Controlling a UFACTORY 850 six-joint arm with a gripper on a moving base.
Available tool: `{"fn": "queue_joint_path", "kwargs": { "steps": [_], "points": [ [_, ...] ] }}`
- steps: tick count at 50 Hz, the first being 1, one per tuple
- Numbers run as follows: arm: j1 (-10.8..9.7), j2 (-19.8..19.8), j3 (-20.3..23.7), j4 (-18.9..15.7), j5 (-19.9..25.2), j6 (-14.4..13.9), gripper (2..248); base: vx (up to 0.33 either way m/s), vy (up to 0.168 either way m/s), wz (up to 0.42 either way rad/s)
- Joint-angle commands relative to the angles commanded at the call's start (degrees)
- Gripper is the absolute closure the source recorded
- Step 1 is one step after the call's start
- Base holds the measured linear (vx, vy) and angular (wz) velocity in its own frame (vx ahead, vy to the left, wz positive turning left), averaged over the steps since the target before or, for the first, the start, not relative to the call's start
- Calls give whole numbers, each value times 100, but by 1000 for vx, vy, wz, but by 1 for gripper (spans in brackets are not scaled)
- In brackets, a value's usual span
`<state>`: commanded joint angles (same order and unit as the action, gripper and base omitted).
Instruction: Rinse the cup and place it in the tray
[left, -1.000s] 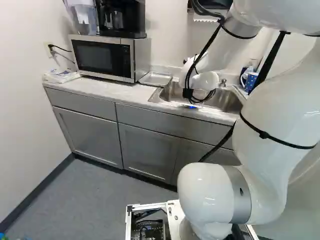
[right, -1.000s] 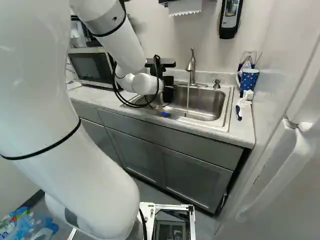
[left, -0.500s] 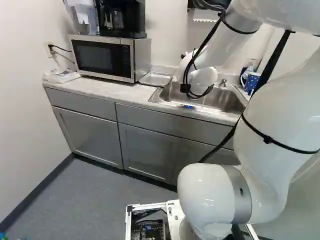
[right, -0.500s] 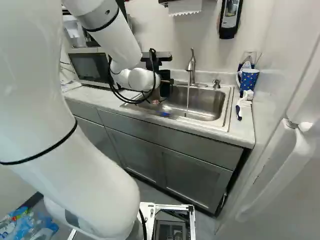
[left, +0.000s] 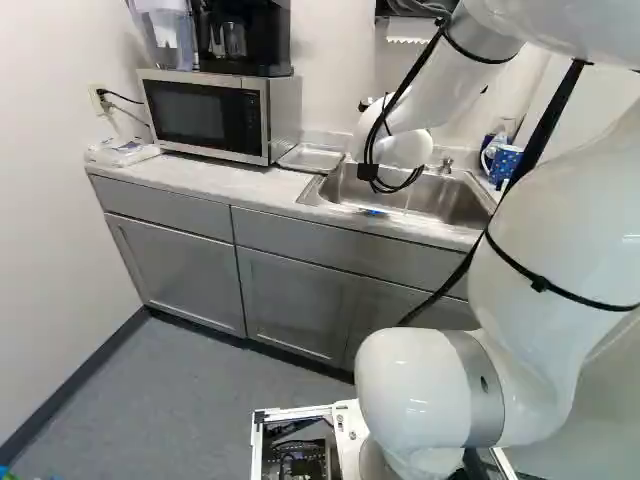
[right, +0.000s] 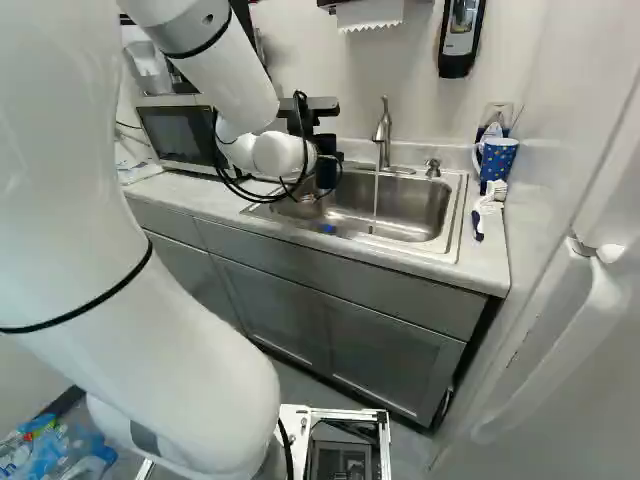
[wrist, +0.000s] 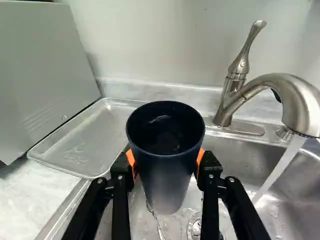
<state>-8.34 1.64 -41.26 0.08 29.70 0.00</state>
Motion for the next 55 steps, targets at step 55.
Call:
{"fn": "queue_joint_path", "kwargs": {
  "steps": [55],
  "points": [
    [0, 0, 0, 0, 0, 2232, 124, 0, 0, 0]
  ]
}}
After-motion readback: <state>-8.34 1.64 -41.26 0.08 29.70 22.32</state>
